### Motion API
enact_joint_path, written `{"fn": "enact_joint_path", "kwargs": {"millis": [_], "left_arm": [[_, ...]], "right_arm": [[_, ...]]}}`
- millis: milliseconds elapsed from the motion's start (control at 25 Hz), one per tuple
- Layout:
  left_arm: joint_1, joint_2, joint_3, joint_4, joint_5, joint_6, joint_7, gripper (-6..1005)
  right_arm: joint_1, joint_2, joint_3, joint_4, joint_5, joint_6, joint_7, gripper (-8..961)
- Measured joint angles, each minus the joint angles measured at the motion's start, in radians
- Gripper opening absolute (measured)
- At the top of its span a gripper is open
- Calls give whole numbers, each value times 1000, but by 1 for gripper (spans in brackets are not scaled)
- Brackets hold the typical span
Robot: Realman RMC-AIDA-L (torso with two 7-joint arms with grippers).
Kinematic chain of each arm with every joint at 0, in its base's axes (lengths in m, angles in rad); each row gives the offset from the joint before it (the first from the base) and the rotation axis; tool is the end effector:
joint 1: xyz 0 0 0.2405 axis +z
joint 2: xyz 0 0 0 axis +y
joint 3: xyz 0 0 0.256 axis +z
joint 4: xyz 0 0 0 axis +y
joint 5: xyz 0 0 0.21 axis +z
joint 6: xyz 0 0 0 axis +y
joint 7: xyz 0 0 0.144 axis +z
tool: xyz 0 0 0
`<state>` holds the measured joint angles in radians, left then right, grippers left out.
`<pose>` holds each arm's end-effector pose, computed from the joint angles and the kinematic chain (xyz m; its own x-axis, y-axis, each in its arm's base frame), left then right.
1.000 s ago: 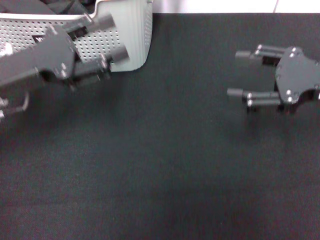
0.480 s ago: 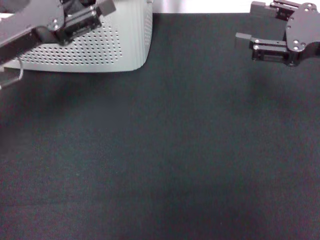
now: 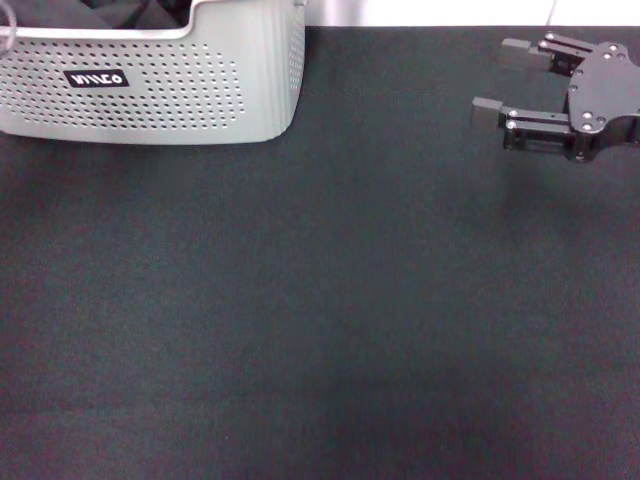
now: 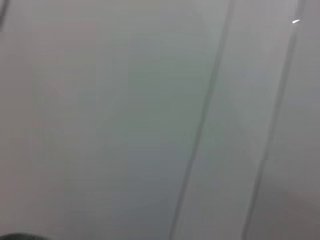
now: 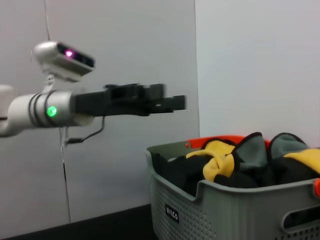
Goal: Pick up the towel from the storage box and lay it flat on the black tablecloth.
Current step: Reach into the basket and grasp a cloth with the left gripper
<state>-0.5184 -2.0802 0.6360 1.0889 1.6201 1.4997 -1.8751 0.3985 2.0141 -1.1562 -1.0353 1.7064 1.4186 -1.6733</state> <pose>-0.1919 0.3736 0.1232 0.5199 0.2107 0.8278 0.6197 -0.7600 -0.1957 0.1838 0.3468 0.0466 0.7702 -0.0378 -0.6367 -0.2705 -0.9234 -0.2724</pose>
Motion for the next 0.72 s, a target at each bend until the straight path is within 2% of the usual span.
{"fn": "enact_joint_path", "kwargs": {"millis": [120,360,560,720], "left_arm": [[-43,9,19,50,86,-85,-138,752],[-131,21,94,144,363,-212,-356,721],[-171,18,202,231,587,-308,-544,715],[-191,6,272,292,765,-376,-678,710]], "right_arm": [[-2,-1,-2,4,0,0,-6,793],[5,-1,-1,81,0,1,-66,793],[1,-1,-1,90,0,3,-87,793],[-3,-2,-1,97,0,8,-99,793]]}}
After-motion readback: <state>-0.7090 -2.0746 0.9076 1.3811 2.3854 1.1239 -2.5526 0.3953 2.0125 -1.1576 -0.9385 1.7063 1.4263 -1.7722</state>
